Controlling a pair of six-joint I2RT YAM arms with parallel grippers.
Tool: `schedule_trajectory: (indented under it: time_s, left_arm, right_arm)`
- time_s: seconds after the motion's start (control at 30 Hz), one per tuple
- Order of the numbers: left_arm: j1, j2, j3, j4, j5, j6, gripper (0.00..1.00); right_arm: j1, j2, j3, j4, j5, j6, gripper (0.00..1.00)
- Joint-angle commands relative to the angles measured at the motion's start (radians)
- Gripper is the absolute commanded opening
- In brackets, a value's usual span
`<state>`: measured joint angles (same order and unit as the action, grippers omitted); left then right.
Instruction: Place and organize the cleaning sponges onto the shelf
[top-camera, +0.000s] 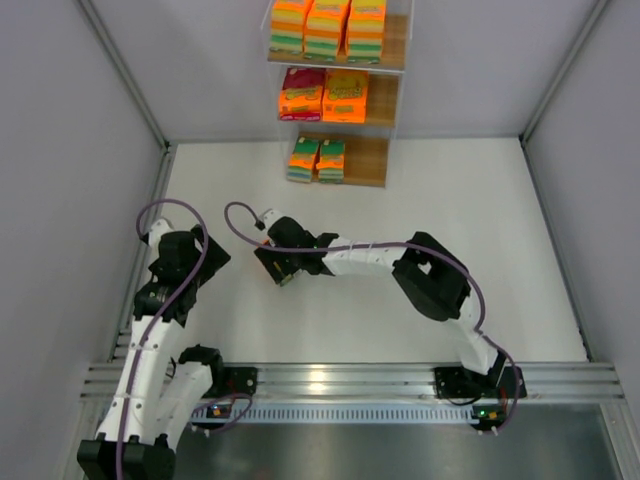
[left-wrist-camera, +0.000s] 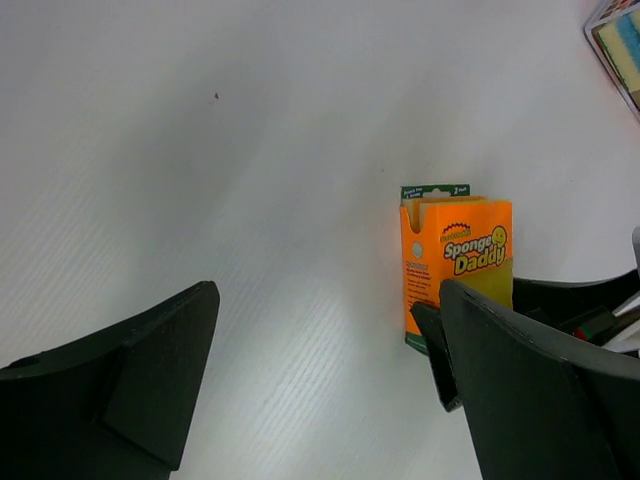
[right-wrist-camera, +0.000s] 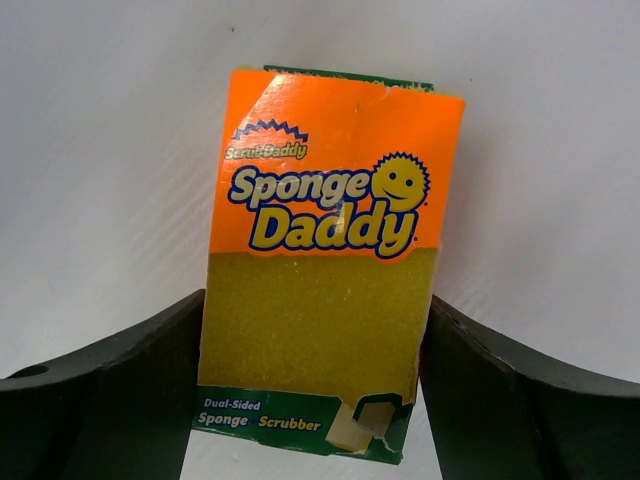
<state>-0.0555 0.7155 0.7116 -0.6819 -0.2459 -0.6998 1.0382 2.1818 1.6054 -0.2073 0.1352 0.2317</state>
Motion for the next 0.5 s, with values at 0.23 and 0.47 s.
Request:
schedule_trajectory:
  time_s: [0.23, 0.47]
  left_arm:
    - [-0.003, 0.022, 0.043, 0.031, -0.047, 0.12, 0.98]
    - [-0.003, 0.204, 0.037, 0.136, 0.275, 0.195, 0.98]
  right_arm:
    - [-0.148, -0.393, -0.352, -0.068, -0.434, -0.586, 0.75]
    - [-0.19, -0.496, -0.414, -0.156, -0.577, -0.876, 0.71]
